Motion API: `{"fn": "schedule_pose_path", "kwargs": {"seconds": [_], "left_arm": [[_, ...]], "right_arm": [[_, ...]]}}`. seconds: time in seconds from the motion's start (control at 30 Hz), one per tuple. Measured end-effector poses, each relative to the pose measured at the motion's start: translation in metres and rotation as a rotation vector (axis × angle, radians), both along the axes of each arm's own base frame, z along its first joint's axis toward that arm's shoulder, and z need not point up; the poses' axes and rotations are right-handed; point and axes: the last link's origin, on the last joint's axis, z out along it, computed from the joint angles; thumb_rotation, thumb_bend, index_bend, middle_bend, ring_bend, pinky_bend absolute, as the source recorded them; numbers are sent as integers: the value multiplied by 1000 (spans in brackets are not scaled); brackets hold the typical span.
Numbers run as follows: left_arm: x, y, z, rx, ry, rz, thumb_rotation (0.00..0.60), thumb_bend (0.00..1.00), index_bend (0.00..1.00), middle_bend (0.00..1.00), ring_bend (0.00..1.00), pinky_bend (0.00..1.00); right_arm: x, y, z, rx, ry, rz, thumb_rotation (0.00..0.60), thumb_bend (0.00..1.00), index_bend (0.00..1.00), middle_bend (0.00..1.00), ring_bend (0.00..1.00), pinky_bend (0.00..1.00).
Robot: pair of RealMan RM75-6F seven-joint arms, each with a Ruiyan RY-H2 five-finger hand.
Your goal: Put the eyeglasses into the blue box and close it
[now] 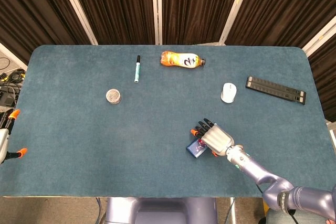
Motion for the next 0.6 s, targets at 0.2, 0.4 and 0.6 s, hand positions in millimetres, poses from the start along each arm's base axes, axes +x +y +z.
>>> {"fn": "schedule_pose_path", "kwargs": {"seconds": [0.2, 0.4, 0.6], "left_arm": [[0, 0, -1, -1, 3, 3, 600, 0, 0, 0, 0, 0], [0, 0, -1, -2, 3, 2, 600, 0, 0, 0, 0, 0], [0, 0, -1, -2, -1, 1, 600, 0, 0, 0, 0, 0]], "right_arm": [[0, -2, -2, -12, -44, 7, 600, 283, 433, 361, 208, 0], [-4, -1, -3, -13, -44, 8, 600, 257, 161, 161, 123, 0], [-7, 1, 0, -6, -11, -23, 600, 136, 0, 0, 0, 0]]}}
